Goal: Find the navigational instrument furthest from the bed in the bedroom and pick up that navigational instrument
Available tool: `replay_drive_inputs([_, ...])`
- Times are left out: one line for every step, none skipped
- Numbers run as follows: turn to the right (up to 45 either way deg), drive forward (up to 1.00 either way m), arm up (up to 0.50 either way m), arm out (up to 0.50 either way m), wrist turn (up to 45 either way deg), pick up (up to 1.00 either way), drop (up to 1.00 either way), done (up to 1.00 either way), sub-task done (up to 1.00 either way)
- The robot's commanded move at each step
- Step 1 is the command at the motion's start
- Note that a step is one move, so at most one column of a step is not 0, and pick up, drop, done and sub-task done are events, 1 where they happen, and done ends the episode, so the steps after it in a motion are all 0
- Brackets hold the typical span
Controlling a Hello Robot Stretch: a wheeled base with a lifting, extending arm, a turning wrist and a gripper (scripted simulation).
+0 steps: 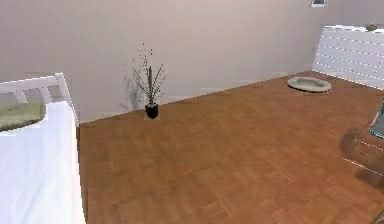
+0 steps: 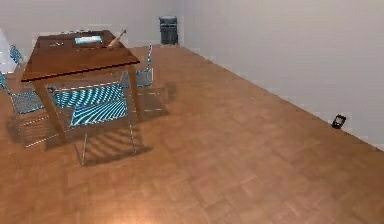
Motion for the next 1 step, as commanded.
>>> replay_drive_inputs([45.0, 0.0, 0.0, 0.0, 0.0, 0.0, 0.0, 0.0, 0.0])
